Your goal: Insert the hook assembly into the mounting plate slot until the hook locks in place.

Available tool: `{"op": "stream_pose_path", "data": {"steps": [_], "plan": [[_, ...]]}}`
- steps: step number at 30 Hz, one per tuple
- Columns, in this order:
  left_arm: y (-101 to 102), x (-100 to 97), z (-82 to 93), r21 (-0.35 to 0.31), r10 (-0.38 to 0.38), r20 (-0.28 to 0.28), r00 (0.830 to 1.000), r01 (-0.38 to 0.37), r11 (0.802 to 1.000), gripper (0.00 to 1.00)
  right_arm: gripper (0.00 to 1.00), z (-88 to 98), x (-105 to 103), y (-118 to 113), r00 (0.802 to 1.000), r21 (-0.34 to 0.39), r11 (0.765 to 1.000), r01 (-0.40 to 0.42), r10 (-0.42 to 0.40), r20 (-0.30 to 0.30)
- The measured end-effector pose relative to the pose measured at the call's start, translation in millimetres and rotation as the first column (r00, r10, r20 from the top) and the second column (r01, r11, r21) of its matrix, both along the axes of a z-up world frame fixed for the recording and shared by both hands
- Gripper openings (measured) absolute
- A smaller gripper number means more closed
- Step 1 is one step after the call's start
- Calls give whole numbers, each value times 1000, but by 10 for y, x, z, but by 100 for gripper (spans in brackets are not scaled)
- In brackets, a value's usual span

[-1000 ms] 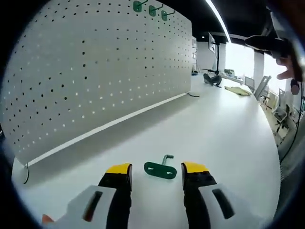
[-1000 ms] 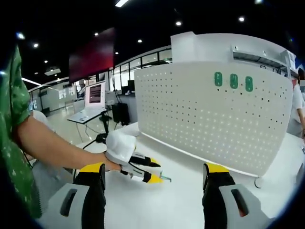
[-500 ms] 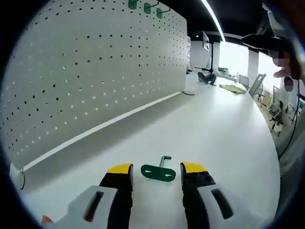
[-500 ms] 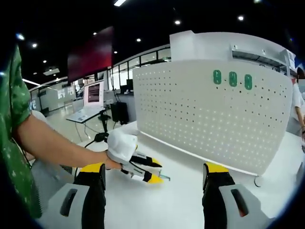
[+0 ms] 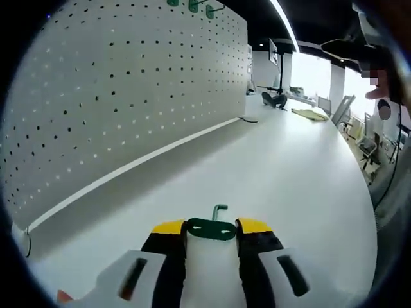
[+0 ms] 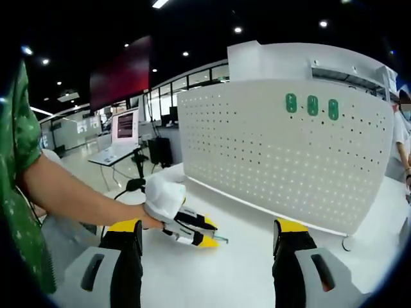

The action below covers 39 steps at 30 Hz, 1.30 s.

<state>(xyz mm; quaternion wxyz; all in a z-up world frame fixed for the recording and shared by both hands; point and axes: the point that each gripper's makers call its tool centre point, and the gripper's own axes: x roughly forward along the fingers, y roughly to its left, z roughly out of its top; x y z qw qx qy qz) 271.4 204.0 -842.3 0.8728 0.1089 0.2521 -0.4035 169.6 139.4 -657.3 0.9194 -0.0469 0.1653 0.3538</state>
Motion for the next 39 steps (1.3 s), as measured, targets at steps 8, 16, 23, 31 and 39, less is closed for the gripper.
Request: {"op": "stream_pose_path", "data": {"steps": [8,16,23,31,39], "plan": [[45,5,7,9,17,25,1000,-17,1000,31,85,-7,2,-1,1000,-2,1000,-2,2,-1],[74,-26,86,5,15,57,998,-16,1000,30,85,-10,9,5,1000,-3,1000,-5,5,-1],[113,-90,311,-7,4,113,994,-3,1000,30,85,9,14,32,1000,-3,1000,-15,15,4],[187,-176,794,-42,10,229,973,-1,999,30,85,87,24,87,999,-2,999,-35,35,19],[206,-279,1464,-88,24,375,927,10,996,30,84,262,45,186,998,44,997,-64,62,29]]}}
